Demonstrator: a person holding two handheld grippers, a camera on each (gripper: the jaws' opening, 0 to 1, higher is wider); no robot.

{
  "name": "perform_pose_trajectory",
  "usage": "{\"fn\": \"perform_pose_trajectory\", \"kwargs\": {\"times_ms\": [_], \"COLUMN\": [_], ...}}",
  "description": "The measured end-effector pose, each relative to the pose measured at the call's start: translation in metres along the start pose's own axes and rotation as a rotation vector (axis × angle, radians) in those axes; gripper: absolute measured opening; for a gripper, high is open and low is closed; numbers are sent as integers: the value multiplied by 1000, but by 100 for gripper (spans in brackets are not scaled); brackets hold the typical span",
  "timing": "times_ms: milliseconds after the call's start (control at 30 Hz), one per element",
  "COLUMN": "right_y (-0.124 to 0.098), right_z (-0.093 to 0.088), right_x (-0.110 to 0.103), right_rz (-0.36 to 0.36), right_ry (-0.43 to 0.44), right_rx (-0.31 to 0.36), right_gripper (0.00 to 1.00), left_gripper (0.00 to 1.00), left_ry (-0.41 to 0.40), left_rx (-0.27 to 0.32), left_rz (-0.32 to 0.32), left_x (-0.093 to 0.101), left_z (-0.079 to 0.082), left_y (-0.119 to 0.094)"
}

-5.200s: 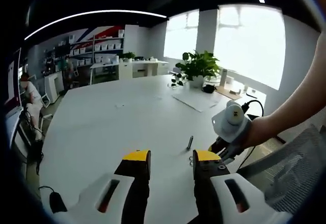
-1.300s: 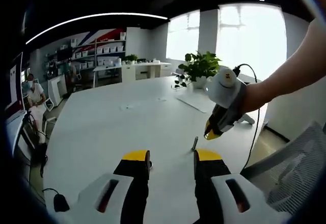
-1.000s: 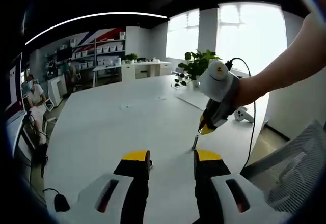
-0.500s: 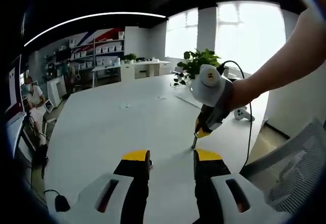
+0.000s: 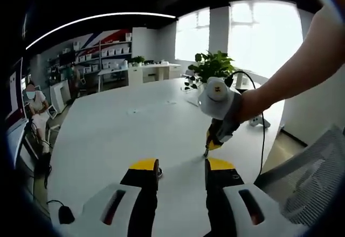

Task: Place the washer onto the threaded stud by aligning its center hole with the stud, sliding it down to the base, and recovering from edge contact or off-axis alignment until the washer reaches the visible bottom stop.

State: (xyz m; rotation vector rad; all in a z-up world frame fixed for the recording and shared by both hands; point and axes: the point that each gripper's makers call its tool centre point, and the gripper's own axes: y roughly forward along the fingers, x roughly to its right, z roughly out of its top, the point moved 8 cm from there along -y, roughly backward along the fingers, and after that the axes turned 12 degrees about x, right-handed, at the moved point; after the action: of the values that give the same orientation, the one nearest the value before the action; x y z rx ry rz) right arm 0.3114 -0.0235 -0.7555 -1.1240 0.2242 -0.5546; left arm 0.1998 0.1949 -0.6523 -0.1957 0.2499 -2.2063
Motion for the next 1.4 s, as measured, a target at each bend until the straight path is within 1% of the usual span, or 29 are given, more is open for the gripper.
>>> {"fn": "perform_pose_trajectory", "kwargs": {"times_ms": [300,467,600,733,1067,1200,1400], "right_y": [17,21,23,27,27,24,16], "right_z": [-9,-11,-11,-14,-19,-22,-29], "right_x": [0,-3,-4,-2,-2,-3,-8], "right_rz": [18,24,29,35,29,26,25], "right_ry": [35,27,19,32,61,67,85], "right_rx": [-20,-31,-35,-42,-36,-32,-35], "right_gripper": [14,14,14,14,17,18,19], "left_gripper": [32,32,33,33,33,33,32], "left_ry": [4,-2,0,2,8,10,16], "left_rx": [-10,-7,-19,-22,-25,-20,-31], "left_rz": [0,3,-1,1,4,7,10], "left_x": [0,-1,0,0,-1,-1,-1], "left_z": [-2,-2,-4,-4,-5,-4,-5], "left_y": [0,1,1,1,1,1,1]}}
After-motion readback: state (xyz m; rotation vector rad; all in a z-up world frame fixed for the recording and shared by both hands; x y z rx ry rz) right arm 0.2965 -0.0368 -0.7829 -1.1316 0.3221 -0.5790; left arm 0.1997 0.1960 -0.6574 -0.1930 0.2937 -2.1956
